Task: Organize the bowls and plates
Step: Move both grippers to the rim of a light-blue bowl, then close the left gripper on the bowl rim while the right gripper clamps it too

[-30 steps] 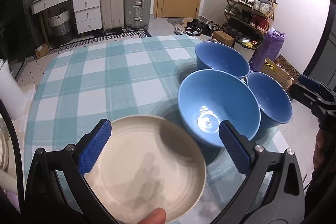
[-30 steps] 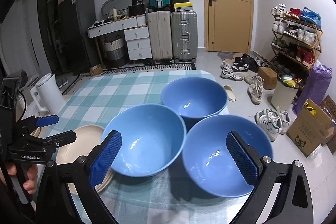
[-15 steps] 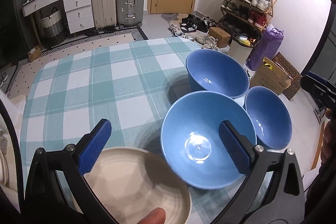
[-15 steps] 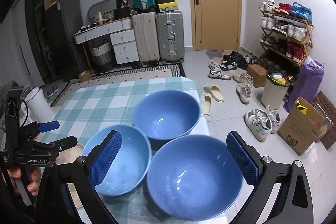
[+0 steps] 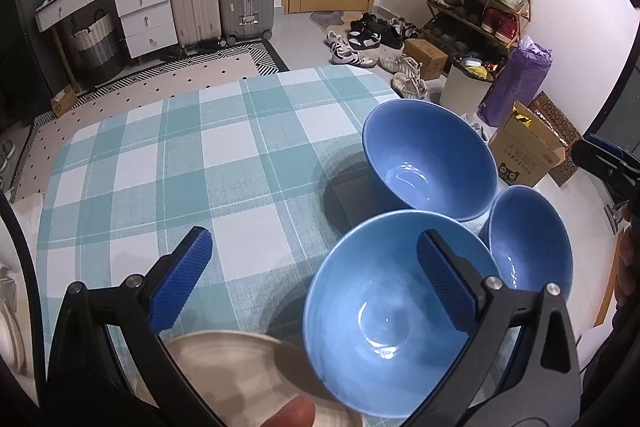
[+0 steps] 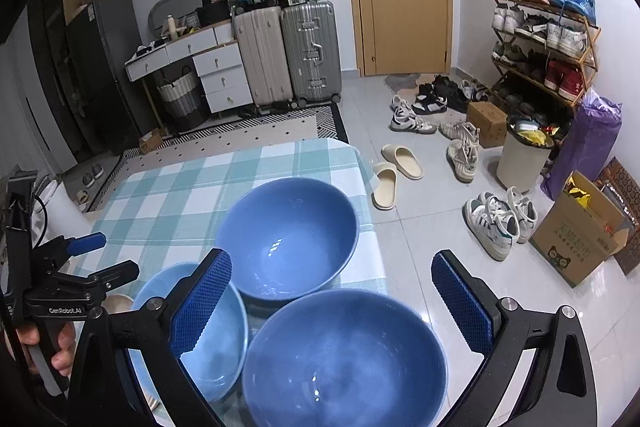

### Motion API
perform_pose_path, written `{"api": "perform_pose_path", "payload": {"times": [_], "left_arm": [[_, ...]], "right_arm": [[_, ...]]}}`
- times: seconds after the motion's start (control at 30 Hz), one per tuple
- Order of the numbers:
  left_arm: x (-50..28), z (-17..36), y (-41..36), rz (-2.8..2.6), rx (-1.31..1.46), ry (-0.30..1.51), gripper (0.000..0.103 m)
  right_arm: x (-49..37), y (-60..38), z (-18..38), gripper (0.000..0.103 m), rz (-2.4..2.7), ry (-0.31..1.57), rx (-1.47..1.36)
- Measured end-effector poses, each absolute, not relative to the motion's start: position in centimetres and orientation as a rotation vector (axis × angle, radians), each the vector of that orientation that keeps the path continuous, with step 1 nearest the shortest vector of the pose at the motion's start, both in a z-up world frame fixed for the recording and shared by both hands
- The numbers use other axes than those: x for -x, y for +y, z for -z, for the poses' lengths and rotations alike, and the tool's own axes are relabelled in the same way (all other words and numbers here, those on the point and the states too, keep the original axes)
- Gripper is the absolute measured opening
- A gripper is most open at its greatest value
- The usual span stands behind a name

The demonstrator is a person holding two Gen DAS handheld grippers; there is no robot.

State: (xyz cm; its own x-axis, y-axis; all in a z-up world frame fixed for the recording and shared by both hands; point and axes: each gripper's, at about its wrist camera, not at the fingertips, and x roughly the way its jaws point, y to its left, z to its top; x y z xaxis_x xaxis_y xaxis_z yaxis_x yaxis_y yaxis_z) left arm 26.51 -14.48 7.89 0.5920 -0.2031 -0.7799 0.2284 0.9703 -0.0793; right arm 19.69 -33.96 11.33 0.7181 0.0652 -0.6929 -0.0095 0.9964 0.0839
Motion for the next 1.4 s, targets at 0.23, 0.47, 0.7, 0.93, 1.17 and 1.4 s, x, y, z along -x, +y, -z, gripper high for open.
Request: {"api": "perform_pose_path", "payload": {"times": [0.23, 0.47, 0.7, 0.93, 1.17, 1.4], "left_arm": [[-28.9, -6.8, -15.6, 0.254, -0.042, 0.933, 0.102], [-31.7, -5.3, -17.1, 0.260, -0.054, 0.962, 0.102], [-34.1, -3.4, -18.3, 0.278, -0.052, 1.008, 0.102], [-35.6, -2.2, -19.3, 0.313, -0.030, 1.029, 0.099], [-36.8, -1.1, -20.6, 0.319, -0.035, 1.052, 0.083], [-37.5, -0.4, -21.7, 0.350, -0.027, 1.064, 0.061]], "right_arm": [[-21.9, -35.2, -10.2, 0.102, -0.028, 0.803, -0.094], [-24.1, -35.7, -9.0, 0.102, -0.027, 0.840, -0.096], [-26.4, -35.9, -6.8, 0.102, -0.034, 0.899, -0.106], [-28.1, -35.7, -5.0, 0.102, -0.067, 0.928, -0.115], [-29.5, -35.3, -3.4, 0.087, -0.088, 0.965, -0.108], [-30.3, -35.2, -1.8, 0.060, -0.099, 1.008, -0.098]]}}
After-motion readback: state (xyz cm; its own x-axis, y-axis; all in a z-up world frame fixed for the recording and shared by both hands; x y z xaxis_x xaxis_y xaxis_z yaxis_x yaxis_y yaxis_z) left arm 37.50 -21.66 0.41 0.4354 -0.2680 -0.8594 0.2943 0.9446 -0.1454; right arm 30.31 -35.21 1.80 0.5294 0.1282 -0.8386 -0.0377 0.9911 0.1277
